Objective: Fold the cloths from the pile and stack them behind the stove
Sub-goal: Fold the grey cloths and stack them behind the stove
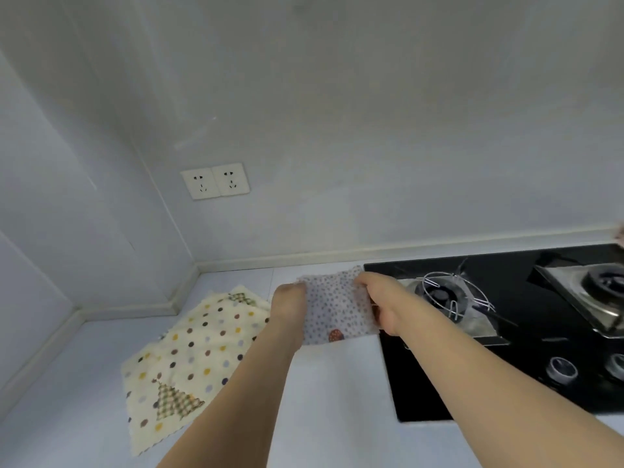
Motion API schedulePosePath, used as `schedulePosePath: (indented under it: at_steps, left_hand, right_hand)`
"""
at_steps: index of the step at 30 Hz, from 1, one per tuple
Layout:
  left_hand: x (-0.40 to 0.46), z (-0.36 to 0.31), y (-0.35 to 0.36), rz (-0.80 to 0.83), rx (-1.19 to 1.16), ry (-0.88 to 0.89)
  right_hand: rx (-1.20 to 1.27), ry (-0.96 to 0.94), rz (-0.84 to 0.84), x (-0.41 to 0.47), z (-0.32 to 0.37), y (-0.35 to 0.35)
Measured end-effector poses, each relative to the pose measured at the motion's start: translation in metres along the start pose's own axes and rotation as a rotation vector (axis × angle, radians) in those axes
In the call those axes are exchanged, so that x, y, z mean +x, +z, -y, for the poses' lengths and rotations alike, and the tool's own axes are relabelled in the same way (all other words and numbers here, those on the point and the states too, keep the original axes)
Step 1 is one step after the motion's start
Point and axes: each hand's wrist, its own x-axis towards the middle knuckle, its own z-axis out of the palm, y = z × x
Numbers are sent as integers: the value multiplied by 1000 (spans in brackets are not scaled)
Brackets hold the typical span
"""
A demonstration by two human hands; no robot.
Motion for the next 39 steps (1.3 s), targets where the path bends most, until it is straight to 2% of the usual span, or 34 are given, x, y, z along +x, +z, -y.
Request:
schedulePosePath:
  at_steps: [5,11,17,26,32,39]
  left_hand:
    - [-53,-49,49,62,44,98]
    - [-75,-65,124,130,80,90]
    - [-87,-56,231,189,63,41]
    - [-91,-38,365,196,60,-86]
    - [-75,-23,460,227,124,-93]
    - [-109,-13,597,260,147,-97]
  right_hand:
    - [-20,-53,-168,-41,43,-44]
    - [20,-66,-196,-51,61,-122]
    - [53,-80,-182,-42,69,-230]
    - [52,50,-173,-13,78,-362]
    - [100,69,-242,11,76,-450]
    - [158,55,-251,23,74,-592]
